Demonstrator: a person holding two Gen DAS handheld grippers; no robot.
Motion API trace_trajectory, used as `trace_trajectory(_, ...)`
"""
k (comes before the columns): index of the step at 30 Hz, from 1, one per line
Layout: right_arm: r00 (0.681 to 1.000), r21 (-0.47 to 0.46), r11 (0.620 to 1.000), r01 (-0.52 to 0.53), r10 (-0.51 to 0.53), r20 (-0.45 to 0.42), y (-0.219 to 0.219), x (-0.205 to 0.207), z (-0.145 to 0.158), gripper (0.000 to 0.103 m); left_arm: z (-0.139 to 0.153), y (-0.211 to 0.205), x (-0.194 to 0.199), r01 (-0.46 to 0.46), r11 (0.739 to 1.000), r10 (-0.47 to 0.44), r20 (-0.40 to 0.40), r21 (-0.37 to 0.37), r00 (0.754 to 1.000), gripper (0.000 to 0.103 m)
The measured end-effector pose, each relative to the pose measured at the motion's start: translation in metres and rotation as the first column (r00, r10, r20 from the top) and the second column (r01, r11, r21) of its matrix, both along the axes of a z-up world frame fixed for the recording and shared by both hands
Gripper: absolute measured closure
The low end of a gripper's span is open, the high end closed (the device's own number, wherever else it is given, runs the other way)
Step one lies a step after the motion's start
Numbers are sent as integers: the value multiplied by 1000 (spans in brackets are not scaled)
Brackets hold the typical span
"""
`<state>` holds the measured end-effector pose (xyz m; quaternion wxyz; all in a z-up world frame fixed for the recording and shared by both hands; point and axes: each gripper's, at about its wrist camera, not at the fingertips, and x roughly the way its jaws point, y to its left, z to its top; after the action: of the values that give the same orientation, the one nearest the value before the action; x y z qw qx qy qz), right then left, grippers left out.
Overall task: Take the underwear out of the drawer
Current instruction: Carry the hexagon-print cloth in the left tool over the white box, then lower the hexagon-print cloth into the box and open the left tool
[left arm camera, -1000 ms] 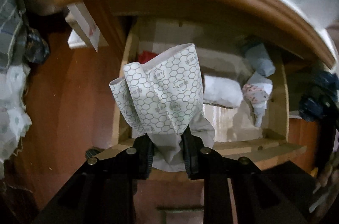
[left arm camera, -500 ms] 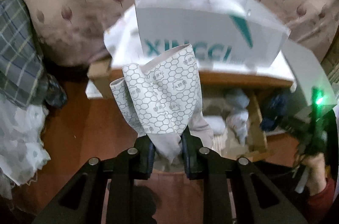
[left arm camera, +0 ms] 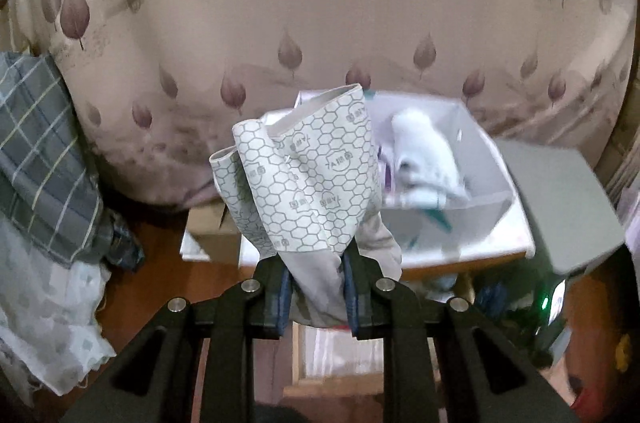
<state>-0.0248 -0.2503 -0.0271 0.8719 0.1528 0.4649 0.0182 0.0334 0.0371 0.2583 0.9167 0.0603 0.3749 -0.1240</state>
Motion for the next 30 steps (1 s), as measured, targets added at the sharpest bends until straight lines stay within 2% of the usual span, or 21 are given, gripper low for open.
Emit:
trace_trajectory(4, 1000, -3, 1000, -4, 4, -5, -1, 0, -1, 78, 11, -10, 29, -1, 1000, 1, -8, -10, 1000, 84)
trace_trajectory(14, 999, 0, 1000, -24, 24, -25, 2, 2, -4, 77, 1, -32, 98, -54, 998, 54, -30, 12, 998, 84)
trace_trajectory(19, 999, -1, 999, -35, 35, -30, 5, 3, -6, 78, -15, -45, 133, -58, 998, 58, -57, 5, 997, 84)
trace_trajectory(22, 999, -7, 999, -35, 34, -33, 6, 4, -7, 78, -30, -55, 153, -66, 997, 69, -80, 44, 994, 84)
trace_trajectory(27, 999, -12, 999, -34, 33, -42, 7, 5, -8, 77, -44, -64, 180, -86, 995, 91, -108, 57, 990, 84)
trace_trajectory(30, 998, -10, 1000, -29, 29, -48, 7, 8, -11, 77, -55, -68, 186, -90, 992, 100, -119, 93, 988, 84)
